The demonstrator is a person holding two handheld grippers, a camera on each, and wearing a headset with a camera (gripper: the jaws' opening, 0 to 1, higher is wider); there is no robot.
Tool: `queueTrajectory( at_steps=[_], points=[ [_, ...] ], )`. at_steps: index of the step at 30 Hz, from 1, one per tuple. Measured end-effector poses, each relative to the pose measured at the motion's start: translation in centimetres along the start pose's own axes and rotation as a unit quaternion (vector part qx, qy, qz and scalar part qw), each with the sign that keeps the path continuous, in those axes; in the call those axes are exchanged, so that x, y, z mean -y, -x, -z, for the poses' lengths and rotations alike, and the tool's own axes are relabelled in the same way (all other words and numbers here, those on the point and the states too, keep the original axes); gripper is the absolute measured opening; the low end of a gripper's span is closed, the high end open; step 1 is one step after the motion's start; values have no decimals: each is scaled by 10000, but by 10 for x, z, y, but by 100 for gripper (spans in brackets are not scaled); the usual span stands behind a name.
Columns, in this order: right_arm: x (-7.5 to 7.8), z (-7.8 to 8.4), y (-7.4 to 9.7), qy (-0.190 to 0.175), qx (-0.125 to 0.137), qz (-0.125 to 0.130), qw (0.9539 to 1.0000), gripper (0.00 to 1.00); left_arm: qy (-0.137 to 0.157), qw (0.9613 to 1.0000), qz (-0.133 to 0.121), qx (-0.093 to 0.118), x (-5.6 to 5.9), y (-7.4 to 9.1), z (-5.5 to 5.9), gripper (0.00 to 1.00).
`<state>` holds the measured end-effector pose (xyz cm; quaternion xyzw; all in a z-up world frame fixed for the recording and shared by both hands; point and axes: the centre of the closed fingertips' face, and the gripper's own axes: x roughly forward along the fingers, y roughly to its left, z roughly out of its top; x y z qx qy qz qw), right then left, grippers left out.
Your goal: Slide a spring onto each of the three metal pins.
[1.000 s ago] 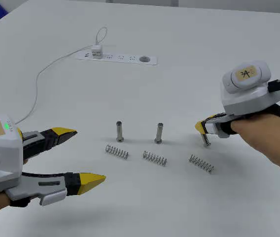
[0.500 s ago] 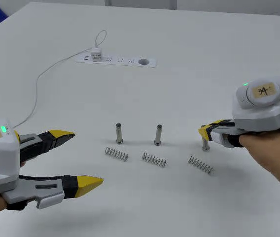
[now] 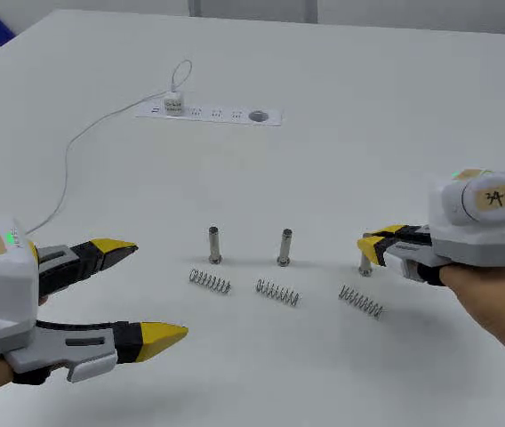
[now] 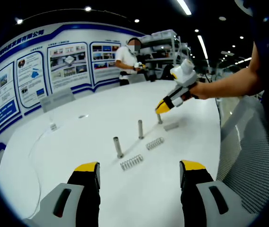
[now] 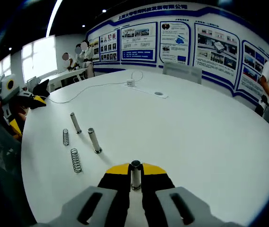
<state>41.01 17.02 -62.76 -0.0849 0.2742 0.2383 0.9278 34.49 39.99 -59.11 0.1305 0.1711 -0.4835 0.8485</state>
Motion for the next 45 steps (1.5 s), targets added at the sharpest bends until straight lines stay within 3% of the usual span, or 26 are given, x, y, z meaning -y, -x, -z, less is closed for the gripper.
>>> queueTrajectory(
  at_steps=[10,26,35,45],
  points=[
    [2,2,5,-165,181,-55,9997,9,-7,10000,13,6,2,0,-1,70],
    [-4,5,5,71,83,-132,9999,9,-73,9999,101,-11,7,-2,-4,70],
    [-5,7,9,116,69,-146,9998,15,-104,9998,164,-22,9,-4,-5,69],
    [-9,26,27,146,-61,-244,9996,16,-128,9996,236,-22,11,-6,-6,68]
  ],
)
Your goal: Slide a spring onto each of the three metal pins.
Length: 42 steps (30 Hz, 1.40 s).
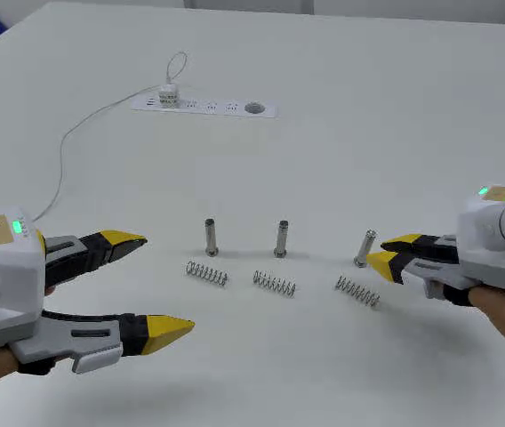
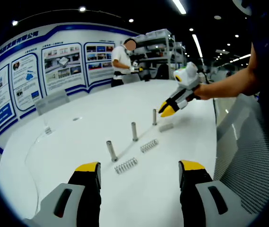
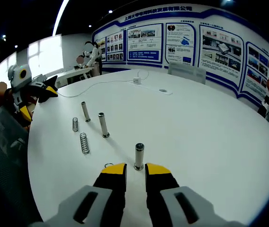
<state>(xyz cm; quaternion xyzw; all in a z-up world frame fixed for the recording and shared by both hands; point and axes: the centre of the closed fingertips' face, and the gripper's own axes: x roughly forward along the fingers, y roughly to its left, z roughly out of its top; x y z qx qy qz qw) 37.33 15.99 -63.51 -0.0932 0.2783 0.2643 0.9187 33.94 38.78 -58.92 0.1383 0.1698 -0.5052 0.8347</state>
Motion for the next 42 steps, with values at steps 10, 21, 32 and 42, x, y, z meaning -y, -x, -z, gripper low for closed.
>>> queueTrajectory(
  at_steps=[10,21,32,42],
  points=[
    [-15,14,7,45,-44,-400,9992,16,-20,10000,30,-22,1,-1,0,68],
    [-36,30,1,386,-402,-848,9948,16,-1,10000,43,-57,2,-1,2,68],
    [-29,42,-11,542,-588,-966,9921,15,-25,9999,98,-64,4,-3,1,67],
    [-31,42,-7,683,-581,-958,9913,12,-74,9997,213,-133,11,-6,4,66]
  ],
)
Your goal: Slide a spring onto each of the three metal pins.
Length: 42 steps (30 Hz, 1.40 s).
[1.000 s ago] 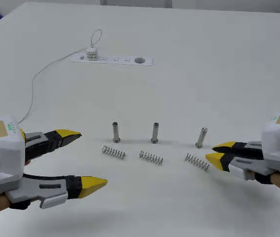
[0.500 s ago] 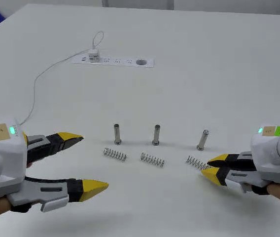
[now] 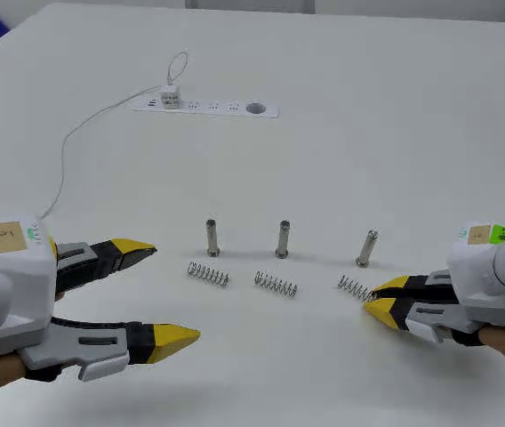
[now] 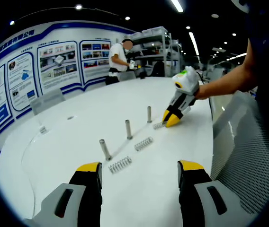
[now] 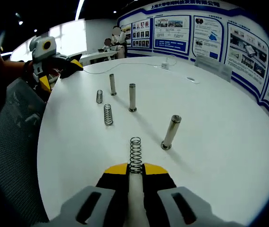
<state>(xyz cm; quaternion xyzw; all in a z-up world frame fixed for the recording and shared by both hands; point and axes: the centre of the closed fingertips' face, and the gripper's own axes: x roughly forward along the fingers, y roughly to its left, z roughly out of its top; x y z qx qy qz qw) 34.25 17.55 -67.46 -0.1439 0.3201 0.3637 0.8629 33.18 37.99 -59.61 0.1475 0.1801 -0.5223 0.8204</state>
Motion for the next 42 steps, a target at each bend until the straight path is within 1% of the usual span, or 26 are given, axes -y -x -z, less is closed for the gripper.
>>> queueTrajectory(
  at_steps=[6,9,11,14,16,21,24,29,31,32,36,39,42],
  points=[
    [-3,-2,3,-3,-30,-45,10000,11,-219,9993,292,-115,11,-8,-1,64],
    [-6,-5,4,14,-46,-117,9999,11,-328,9980,500,-183,17,-16,-2,62],
    [-8,-7,5,31,-42,-158,9999,11,-404,9972,590,-211,20,-20,-3,61],
    [-14,-11,6,82,-40,-308,9995,11,-531,9951,797,-241,26,-28,-7,60],
    [-17,-13,6,153,-63,-359,9992,11,-595,9940,883,-268,29,-33,-7,58],
    [-29,-18,4,283,-128,-592,9978,11,-726,9906,1104,-349,36,-46,-6,57],
    [-40,-24,2,483,-189,-812,9953,11,-802,9881,1249,-392,41,-53,-5,56],
    [-51,-34,-2,696,-247,-1056,9917,11,-829,9858,1387,-467,41,-61,0,54],
    [-54,-36,-3,772,-267,-1117,9904,11,-819,9851,1434,-490,42,-63,1,54],
    [-57,-38,-5,827,-284,-1188,9891,11,-826,9846,1457,-507,43,-64,3,53],
    [-66,-42,-8,976,-345,-1357,9853,11,-856,9829,1527,-562,45,-68,6,51],
    [-74,-44,-11,1105,-408,-1496,9817,11,-922,9810,1599,-592,49,-73,8,48],
    [-79,-44,-12,1178,-453,-1580,9793,11,-960,9796,1656,-606,52,-76,8,45]
  ],
)
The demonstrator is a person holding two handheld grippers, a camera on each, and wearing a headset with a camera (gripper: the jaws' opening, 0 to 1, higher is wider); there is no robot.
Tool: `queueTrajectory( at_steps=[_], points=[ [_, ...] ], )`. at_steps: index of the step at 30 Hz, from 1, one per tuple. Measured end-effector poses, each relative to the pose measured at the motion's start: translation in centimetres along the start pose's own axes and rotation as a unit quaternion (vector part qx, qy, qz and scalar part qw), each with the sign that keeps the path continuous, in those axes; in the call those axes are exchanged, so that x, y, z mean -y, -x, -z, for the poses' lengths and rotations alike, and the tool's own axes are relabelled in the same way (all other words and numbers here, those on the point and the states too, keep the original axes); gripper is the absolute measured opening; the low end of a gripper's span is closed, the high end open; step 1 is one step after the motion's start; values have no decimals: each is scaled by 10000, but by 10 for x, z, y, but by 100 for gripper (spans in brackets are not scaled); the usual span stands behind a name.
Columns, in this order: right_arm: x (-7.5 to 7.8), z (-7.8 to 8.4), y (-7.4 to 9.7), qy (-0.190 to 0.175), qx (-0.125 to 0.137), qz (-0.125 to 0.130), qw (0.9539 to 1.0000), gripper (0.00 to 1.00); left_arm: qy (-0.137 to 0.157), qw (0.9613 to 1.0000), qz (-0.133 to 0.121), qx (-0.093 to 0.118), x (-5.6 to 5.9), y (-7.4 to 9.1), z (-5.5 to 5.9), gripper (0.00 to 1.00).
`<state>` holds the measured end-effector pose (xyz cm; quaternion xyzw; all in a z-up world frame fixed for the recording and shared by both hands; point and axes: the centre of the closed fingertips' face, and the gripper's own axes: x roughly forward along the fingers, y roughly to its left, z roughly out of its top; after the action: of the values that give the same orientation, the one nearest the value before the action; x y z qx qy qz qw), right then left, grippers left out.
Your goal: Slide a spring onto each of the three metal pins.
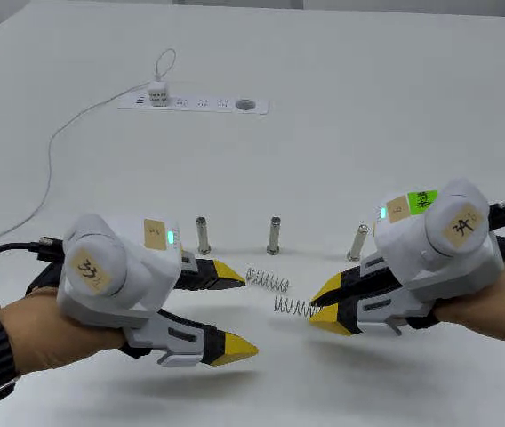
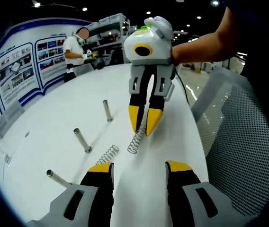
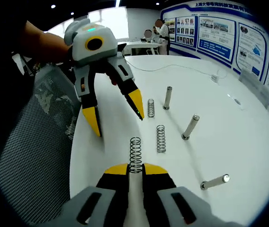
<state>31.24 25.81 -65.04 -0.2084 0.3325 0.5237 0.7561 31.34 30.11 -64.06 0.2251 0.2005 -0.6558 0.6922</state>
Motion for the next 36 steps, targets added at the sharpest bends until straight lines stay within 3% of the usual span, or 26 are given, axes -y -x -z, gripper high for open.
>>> queueTrajectory(
  at_steps=[12,26,30,36],
  points=[
    [-17,-11,-4,263,-164,-405,9987,11,-212,9996,173,-69,13,-14,-2,32],
    [-31,-15,-4,249,-295,-583,9975,11,-580,9980,181,-174,18,-18,-3,12],
    [-32,-24,0,195,-184,-568,9980,11,-612,9976,191,-274,21,-20,1,12],
    [-34,-42,4,287,-34,-496,9984,11,-564,9979,200,-245,20,-21,1,11]
  ],
)
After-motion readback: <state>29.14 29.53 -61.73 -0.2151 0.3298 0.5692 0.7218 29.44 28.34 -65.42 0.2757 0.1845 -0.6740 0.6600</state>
